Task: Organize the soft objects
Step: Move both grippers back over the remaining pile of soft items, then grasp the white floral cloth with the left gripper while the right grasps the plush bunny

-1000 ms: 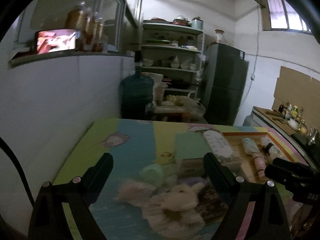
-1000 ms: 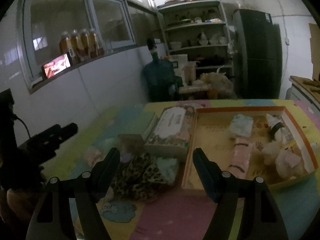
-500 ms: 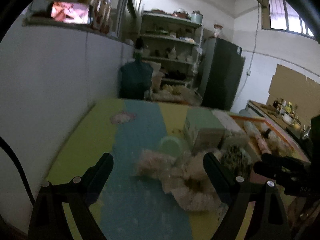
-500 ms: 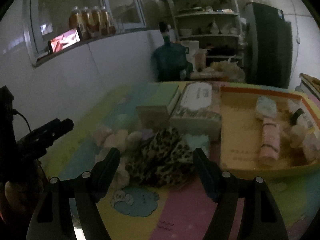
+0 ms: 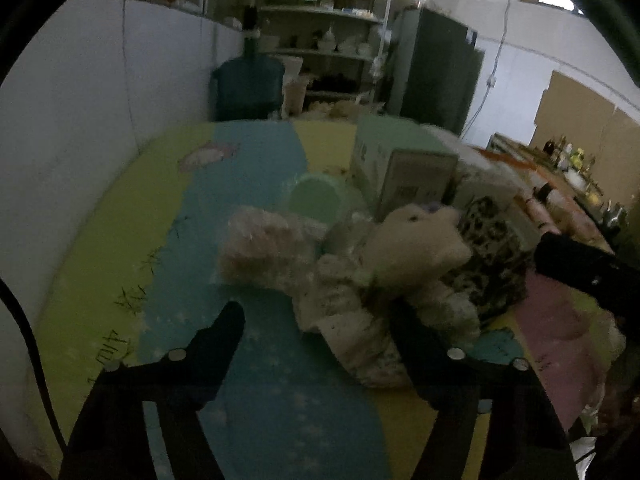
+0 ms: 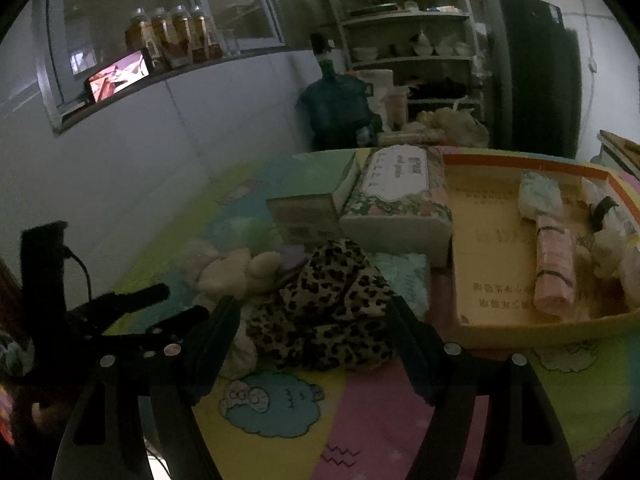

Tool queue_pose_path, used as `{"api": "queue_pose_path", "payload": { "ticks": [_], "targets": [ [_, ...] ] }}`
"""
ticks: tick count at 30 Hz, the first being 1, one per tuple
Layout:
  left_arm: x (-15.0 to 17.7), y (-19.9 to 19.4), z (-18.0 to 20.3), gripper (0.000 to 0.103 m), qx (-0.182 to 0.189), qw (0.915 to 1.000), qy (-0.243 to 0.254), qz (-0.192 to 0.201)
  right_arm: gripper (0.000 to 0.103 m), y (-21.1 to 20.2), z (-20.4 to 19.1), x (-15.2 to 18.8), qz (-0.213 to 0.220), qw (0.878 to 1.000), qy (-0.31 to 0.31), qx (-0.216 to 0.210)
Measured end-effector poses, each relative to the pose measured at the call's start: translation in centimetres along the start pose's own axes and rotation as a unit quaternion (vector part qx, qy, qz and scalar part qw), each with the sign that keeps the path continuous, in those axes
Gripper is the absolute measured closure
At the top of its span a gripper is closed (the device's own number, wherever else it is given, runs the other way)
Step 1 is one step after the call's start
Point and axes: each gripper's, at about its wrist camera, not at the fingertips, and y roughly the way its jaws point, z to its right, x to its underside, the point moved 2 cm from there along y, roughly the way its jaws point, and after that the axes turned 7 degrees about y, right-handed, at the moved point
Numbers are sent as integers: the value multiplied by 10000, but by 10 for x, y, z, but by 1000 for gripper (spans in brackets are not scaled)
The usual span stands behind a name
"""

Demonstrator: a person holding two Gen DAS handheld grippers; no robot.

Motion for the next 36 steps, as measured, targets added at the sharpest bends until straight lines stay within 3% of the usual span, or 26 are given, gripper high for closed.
{"api": "queue_pose_path", "payload": {
  "ticks": [5, 7, 9, 11, 13, 19, 25, 32, 33, 34, 36],
  "targets": [
    [0, 9, 5, 39, 112, 9999, -27, -82, 27, 0, 2, 0, 14, 10000, 1, -49],
    [0, 9, 6, 54, 236, 9997, -37, -5, 27, 0, 2, 0, 26, 9999, -12, -96],
    [0, 9, 5, 79, 427, 9990, -133, 68, 27, -1, 1, 0, 26, 9999, -24, -165],
    [2, 9, 1, 90, 693, 9970, -321, 104, 27, -2, -1, 0, 27, 9996, -53, -281],
    [4, 6, -3, 92, 888, 9946, -509, 157, 27, -3, -5, -1, 9, 9988, -86, -478],
    [10, -8, -3, 93, 887, 9944, -481, 319, 27, 6, -35, -4, -206, 9914, -429, -1218],
    [9, -24, -10, 93, 971, 9925, -530, 515, 27, 31, -66, -6, -401, 9892, -822, -1145],
    [14, -25, -21, 93, 1031, 9913, -606, 555, 27, 57, -79, 0, -669, 9883, -1245, -573],
    [15, -24, -23, 93, 1026, 9912, -625, 553, 35, 59, -80, 1, -667, 9883, -1298, -447],
    [15, -24, -25, 93, 1020, 9912, -636, 549, 57, 60, -80, 3, -659, 9878, -1389, -234],
    [16, -22, -28, 93, 1047, 9909, -667, 525, 59, 61, -80, 5, -739, 9864, -1445, -242]
  ]
}}
